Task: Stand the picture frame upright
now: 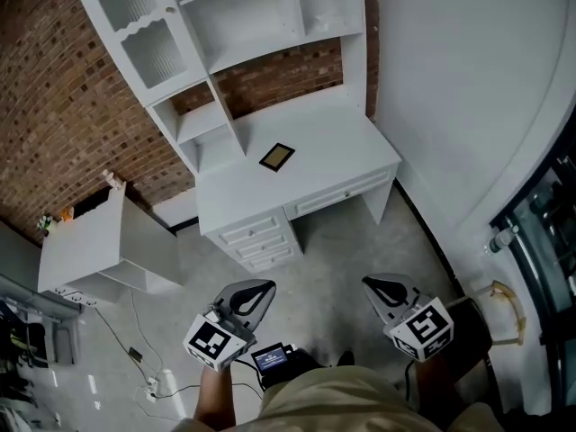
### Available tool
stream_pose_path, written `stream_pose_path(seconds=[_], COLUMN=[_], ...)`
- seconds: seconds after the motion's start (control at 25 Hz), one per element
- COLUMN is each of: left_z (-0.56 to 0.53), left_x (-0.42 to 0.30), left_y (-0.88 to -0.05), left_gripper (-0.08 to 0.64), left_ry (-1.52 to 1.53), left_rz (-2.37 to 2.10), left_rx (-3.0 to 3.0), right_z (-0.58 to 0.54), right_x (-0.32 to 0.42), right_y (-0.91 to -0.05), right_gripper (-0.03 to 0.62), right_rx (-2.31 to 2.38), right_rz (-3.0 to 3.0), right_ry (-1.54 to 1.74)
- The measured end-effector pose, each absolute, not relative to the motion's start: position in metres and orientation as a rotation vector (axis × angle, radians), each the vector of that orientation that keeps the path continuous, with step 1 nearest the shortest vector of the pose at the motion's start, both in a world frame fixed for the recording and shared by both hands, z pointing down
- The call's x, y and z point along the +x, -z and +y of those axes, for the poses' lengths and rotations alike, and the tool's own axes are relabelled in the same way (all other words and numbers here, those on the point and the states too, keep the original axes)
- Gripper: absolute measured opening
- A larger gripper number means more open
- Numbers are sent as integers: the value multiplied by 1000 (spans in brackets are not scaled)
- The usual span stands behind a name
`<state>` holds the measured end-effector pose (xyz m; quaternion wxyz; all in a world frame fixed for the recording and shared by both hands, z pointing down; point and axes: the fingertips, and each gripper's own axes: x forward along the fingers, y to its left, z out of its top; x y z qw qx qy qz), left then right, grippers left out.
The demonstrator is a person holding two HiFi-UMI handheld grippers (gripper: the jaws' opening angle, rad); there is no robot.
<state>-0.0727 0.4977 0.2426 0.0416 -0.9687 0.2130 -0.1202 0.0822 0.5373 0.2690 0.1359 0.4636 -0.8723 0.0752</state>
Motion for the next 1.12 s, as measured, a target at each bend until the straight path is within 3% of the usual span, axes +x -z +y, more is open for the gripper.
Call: stream_pose_path(seconds=[0.6, 1.12], left_z=[334, 177], left_x=[-40, -85], left_y=[-253, -256], left_gripper=[8, 8], left_ry=[316, 218], left_rz=[576, 538], left_rx=[-3012, -3038], right_z=[389, 221], right_x=[111, 51], right_y=[-278, -256], right_gripper=[3, 3], right_rx=[1400, 1359], right_rz=[-2446, -2407], right_ry=[-236, -152])
